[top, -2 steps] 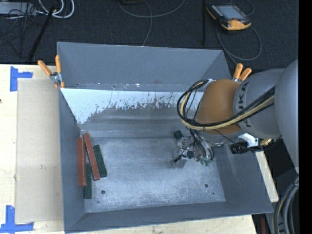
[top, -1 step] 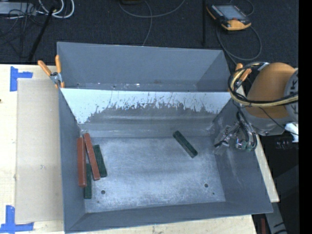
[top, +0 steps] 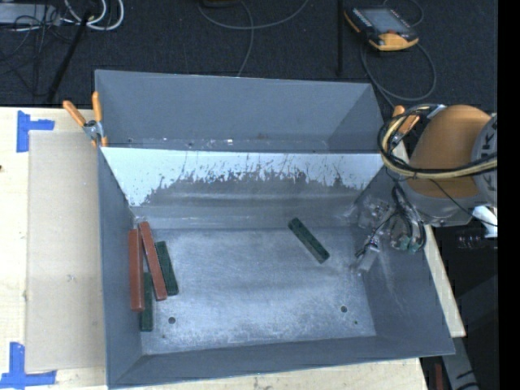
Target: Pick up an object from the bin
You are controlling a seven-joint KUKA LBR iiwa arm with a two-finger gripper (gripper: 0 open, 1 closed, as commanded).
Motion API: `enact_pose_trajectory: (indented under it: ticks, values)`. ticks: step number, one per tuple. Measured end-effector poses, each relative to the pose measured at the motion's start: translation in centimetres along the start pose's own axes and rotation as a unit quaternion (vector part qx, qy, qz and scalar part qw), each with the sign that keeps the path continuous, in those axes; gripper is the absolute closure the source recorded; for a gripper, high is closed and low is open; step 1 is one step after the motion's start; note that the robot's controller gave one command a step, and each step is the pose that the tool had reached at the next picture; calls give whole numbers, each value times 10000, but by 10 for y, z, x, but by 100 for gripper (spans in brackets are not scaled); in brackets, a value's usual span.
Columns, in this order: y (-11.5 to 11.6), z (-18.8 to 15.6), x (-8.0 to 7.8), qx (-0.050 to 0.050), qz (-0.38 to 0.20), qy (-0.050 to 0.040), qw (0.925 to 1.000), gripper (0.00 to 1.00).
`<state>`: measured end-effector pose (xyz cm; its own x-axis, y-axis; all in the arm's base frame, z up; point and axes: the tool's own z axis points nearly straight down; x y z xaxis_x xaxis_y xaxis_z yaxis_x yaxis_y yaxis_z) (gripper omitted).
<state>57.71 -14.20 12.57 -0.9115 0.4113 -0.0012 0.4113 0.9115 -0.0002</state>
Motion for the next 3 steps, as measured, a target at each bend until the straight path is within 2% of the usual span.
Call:
enact_pose_trajectory:
  ticks: [1, 2, 3]
  values:
    - [66, 59, 4, -10, -491, 32, 9988, 0]
    - [63, 56, 2, -2, -479, 6, 9989, 100]
    - [63, 56, 3, 0, -483, 8, 9988, 0]
